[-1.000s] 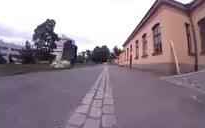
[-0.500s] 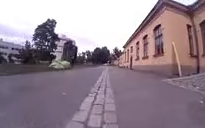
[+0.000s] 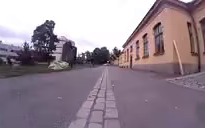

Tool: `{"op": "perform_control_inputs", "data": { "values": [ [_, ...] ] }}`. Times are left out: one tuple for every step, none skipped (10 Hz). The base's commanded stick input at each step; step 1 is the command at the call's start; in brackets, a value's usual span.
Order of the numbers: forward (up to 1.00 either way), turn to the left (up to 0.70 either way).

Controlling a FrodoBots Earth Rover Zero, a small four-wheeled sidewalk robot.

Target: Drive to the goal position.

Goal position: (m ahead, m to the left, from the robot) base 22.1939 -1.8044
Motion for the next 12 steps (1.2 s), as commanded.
{"op": "perform_control_inputs", "data": {
  "values": [
    [0.45,0.0],
    [0.45,0.0],
    [0.45,0.0],
    [0.45,0.0],
    [0.45,0.0],
    [0.45,0.0],
    [0.45,0.0],
    [0.45,0.0],
    [0.45,0.0],
    [0.45,0.0],
    [0.45,0.0],
    [0.45,0.0]
  ]
}}
